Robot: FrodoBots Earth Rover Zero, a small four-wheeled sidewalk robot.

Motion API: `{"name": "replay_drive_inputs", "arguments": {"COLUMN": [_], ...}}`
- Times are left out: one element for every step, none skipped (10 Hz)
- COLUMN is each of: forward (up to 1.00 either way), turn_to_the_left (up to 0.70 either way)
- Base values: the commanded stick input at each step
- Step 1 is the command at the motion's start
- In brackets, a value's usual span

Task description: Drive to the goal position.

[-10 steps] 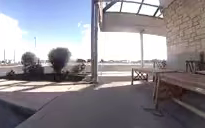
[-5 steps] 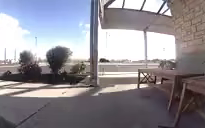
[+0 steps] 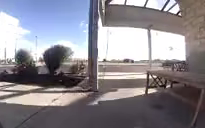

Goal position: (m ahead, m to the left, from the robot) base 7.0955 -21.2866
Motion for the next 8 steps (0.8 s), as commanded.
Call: {"name": "replay_drive_inputs", "arguments": {"forward": [0.85,0.85,0.85,0.85,0.85,0.85,0.85,0.85], "turn_to_the_left": [0.0,0.0,0.0,0.0,0.0,0.0,0.0,0.0]}}
